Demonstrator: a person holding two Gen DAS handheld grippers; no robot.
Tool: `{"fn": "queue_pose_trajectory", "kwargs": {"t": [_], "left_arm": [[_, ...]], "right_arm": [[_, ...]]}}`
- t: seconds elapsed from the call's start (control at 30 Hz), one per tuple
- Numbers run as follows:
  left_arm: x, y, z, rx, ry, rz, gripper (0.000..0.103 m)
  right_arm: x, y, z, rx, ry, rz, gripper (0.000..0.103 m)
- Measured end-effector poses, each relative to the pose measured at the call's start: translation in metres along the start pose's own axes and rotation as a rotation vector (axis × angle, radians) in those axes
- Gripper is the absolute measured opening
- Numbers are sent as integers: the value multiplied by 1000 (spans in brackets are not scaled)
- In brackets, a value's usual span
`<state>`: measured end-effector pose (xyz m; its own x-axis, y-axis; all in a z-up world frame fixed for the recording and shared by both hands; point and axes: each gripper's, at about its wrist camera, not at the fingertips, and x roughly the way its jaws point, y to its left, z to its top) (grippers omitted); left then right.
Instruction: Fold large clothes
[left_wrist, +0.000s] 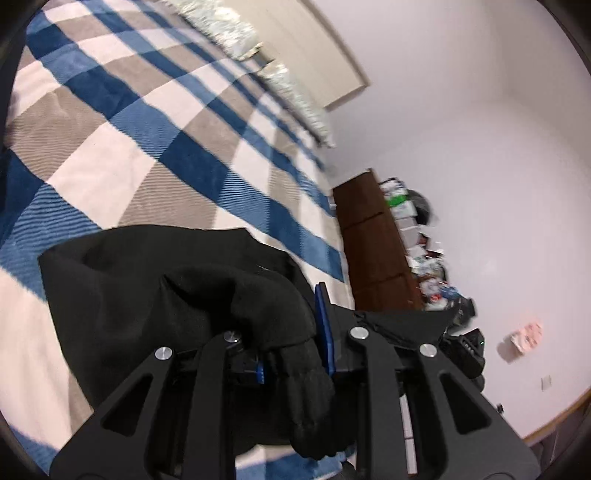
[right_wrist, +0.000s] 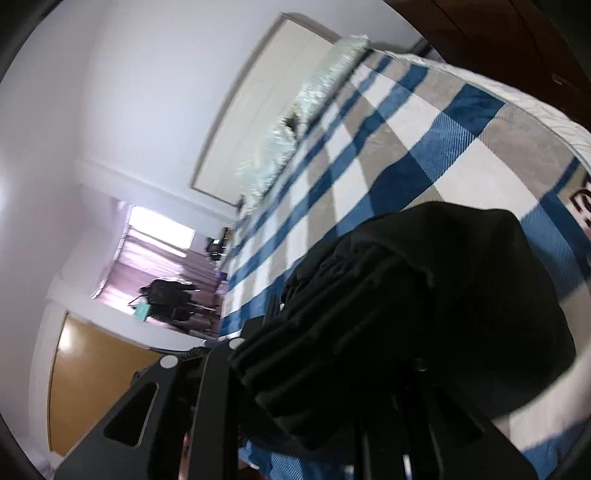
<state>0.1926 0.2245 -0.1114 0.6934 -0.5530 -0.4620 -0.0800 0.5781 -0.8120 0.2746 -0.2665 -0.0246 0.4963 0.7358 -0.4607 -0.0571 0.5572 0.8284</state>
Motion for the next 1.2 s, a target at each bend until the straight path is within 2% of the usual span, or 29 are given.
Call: {"fn": "queue_pose_trajectory", "kwargs": {"t": [0.17,0.3,0.37,0.53,0.6,0.67,0.7,0.8,0.83,0.93,0.97,1.03,1.1,1.13,1.2], "left_arm": [[62,35,34,-63,60,99,23],[113,70,52,-103,139,197,23],[131,84,60,-112,174,239,23],[159,106,64,-114,260,307,23],[160,107,64,-110,283,312,23],[156,103,64,-104,287,306,23],[153,98,62,-74,297,309,23],[144,88,60,-44,314,311,26],[141,85,60,-44,317,308,27],[132,84,61,-60,323,308,29],[129,86,62,-83,330,301,32],[124,90,65,-139,324,250,37],[119,93,68,-185,307,132,90],[117,93,71,-197,306,75,98],[113,91,75,-154,284,123,98]], "right_arm": [[96,-41,41,58,87,-125,17],[161,-85,55,95,165,-263,17],[179,-107,56,119,187,-297,17],[201,-133,57,140,246,-307,18],[201,-131,59,137,280,-299,20],[194,-121,62,114,316,-291,25],[190,-113,65,87,327,-292,26],[172,-84,69,43,346,-253,50],[163,-73,70,24,341,-227,63],[140,-44,71,-40,318,-194,79],[133,-36,73,-48,310,-186,83],[114,-17,71,-81,294,-170,84],[92,0,65,-119,274,-161,86],[85,5,62,-128,270,-154,87],[73,16,49,-149,272,-136,87]]}}
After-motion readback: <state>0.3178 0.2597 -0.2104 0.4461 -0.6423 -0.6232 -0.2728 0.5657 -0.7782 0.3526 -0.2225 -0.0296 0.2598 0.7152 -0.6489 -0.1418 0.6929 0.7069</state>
